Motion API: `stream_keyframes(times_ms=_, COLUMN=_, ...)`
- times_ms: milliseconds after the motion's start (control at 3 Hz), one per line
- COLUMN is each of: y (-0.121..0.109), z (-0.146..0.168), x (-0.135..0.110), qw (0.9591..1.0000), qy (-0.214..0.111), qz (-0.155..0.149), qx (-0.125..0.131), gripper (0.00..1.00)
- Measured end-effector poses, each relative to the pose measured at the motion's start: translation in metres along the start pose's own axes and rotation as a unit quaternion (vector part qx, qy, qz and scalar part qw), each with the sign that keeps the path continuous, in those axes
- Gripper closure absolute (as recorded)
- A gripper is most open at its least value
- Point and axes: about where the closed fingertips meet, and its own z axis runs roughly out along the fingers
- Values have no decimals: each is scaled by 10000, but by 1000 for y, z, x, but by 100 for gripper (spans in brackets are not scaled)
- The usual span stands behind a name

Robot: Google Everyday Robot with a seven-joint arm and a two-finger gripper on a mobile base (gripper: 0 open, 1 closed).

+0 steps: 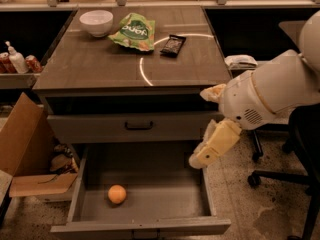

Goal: Pick orange from middle drawer and place on counter

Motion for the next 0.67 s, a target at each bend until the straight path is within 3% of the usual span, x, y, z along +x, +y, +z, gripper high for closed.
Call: stream_keyframes(times_ms=667, y=20, z=98, x=11, qw=9987, qy=-83, qz=338, qx=-376, gripper=0)
